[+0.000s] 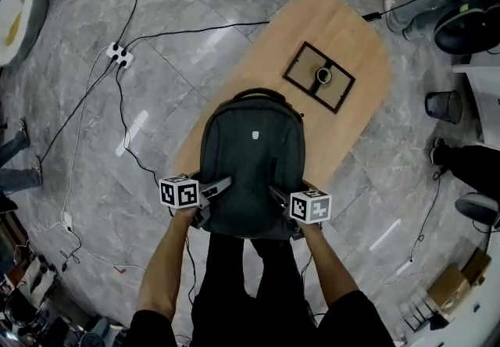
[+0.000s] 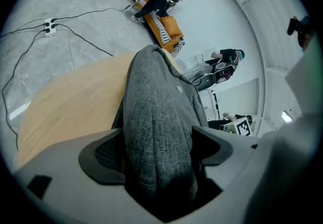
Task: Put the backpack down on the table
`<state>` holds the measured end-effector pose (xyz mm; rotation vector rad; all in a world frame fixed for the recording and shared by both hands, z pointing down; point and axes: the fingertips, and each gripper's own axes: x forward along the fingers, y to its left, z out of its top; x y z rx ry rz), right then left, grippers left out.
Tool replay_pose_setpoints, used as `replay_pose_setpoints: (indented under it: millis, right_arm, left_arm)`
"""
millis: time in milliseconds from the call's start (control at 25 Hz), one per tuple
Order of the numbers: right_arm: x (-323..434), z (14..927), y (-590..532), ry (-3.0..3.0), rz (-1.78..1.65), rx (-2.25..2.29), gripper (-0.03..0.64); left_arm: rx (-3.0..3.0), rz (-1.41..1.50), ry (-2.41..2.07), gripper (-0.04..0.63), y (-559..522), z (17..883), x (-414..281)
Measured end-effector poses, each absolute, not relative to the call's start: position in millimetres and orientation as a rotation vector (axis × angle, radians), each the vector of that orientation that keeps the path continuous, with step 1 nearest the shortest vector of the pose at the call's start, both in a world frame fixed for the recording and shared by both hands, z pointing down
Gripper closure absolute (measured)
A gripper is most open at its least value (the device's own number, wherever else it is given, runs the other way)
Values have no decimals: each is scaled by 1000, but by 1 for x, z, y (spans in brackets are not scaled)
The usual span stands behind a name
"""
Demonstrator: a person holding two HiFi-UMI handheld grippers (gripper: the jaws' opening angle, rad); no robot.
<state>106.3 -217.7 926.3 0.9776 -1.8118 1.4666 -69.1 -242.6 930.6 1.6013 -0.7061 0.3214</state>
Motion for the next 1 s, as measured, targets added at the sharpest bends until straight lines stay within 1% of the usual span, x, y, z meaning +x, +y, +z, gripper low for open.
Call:
replay_pose_setpoints:
  millis: [160,240,280,360,440,520,560,600,640,680,800,840,1000]
  right_arm:
    - [120,918,-222,-1769,1375,1042,266]
    - [136,906,-225,-1772,1302,1122,301]
    - [141,897,-226,-1786,1279,1152,327]
    - [145,876,-226,-1836,1258,1192,407]
    - [145,854,-226,-1898,1258,1218,551]
    - [142,832,-223,-1952,1266,1226,569]
    - [138,821,-220,-1970,1271,1220,578]
    - [135,812,-217,-1980,1274,1210,590]
    - [131,803,-214,-1986,1275,1197,600]
    - [127,793,-212,-1994,1267,1183,604]
    - [115,756,-203,-2048,1175,1142,606]
    - [110,743,-201,-2076,1125,1134,606]
    - [92,685,-192,-2196,977,1165,606]
  left_arm:
    - [1668,322,-709,195,-247,917,-80]
    - [1702,329,-750,196,-250,906,-94]
    - [1719,342,-775,196,-250,899,-102]
    - [1770,383,-833,196,-250,881,-117]
    - [1834,413,-885,198,-250,858,-125]
    - [1894,412,-919,210,-248,830,-123]
    - [1919,402,-928,229,-245,816,-118]
    - [1942,390,-934,265,-242,801,-113]
    - [1964,378,-942,354,-240,788,-106]
    - [1988,367,-954,426,-238,774,-99]
    - [2053,356,-1014,534,-232,734,-77]
    - [2069,364,-1034,560,-229,721,-72]
    - [2142,380,-1101,575,-211,670,-50]
